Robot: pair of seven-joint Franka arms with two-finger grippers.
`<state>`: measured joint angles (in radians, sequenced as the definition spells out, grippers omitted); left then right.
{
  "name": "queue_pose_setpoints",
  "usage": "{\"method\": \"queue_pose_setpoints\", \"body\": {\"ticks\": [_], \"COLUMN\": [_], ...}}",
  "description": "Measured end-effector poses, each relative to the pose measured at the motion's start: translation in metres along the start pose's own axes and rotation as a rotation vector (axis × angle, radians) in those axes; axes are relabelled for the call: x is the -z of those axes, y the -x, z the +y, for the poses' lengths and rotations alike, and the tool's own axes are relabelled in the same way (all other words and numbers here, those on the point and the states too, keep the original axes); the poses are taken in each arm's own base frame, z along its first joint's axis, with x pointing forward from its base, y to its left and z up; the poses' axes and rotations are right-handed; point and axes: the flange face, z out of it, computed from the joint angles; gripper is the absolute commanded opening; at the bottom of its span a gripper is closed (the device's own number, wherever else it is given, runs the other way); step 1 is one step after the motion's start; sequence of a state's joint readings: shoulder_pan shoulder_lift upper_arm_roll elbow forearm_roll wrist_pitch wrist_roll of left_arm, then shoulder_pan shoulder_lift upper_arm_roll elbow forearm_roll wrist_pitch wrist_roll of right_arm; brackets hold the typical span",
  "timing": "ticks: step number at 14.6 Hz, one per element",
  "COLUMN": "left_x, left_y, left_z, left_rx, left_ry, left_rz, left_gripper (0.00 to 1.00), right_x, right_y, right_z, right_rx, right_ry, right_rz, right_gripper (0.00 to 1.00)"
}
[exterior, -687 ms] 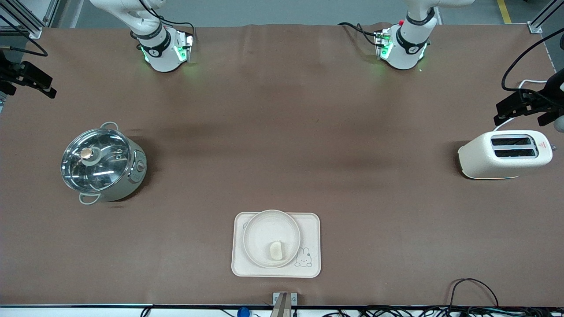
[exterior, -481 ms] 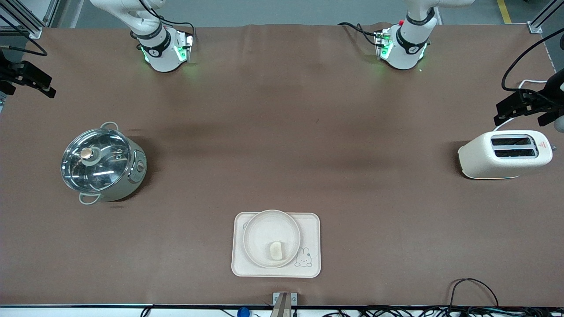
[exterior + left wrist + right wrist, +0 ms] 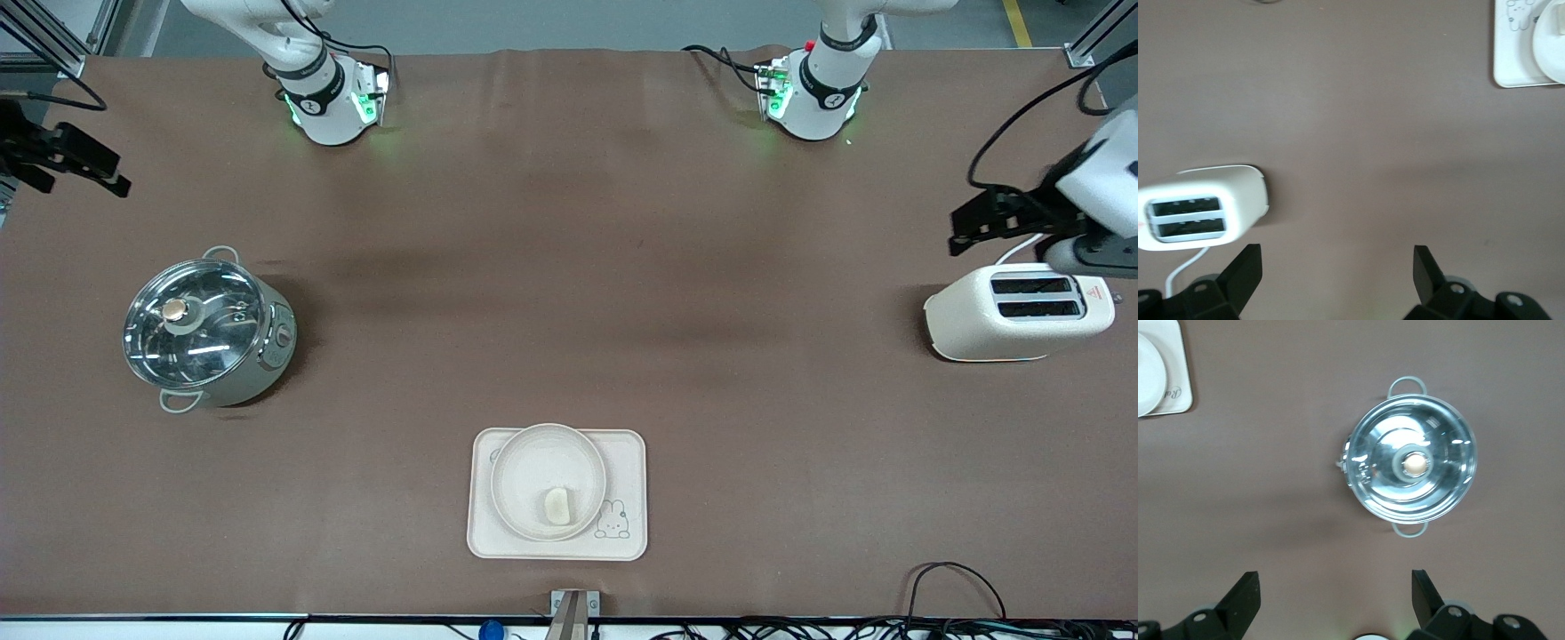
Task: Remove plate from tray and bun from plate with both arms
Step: 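Move the right gripper and the left gripper toward the white plate, then lower both grippers to opposite sides of the plate rim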
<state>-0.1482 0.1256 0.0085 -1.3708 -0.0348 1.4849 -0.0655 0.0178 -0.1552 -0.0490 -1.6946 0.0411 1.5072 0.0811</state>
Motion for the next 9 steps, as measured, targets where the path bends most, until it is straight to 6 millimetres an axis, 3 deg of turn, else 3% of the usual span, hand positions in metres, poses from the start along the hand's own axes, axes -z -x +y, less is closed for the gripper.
{"method": "queue_pose_setpoints", "body": {"ticks": [2, 5, 7, 9], "left_x": [-0.008, -0.027, -0.059, -0.112], "left_y": [-0.003, -0.019, -0.037, -0.059], "left_z": [0.028, 0.074, 0.114, 0.152], "left_rx": [0.089, 0.16, 0.203, 0.235], "left_ry": [0.068, 0.108, 0.127, 0.138], "left_rz": [-0.018, 0.022, 0.044, 0.059], "left_gripper": [1.0, 1.0, 1.0, 1.0], "right_x": [-0.027, -0.083, -0.129, -0.181], "right_y": [-0.014, -0.052, -0.083, -0.11], "right_z": [-0.03, -0.06, -0.076, -0.103], "right_rx": [-0.015, -0.043, -0.078, -0.164], "right_ry": [-0.008, -0.086, -0.146, -0.227], "right_rz": [-0.035, -0.064, -0.067, -0.067], "right_gripper": [1.0, 1.0, 1.0, 1.0]}}
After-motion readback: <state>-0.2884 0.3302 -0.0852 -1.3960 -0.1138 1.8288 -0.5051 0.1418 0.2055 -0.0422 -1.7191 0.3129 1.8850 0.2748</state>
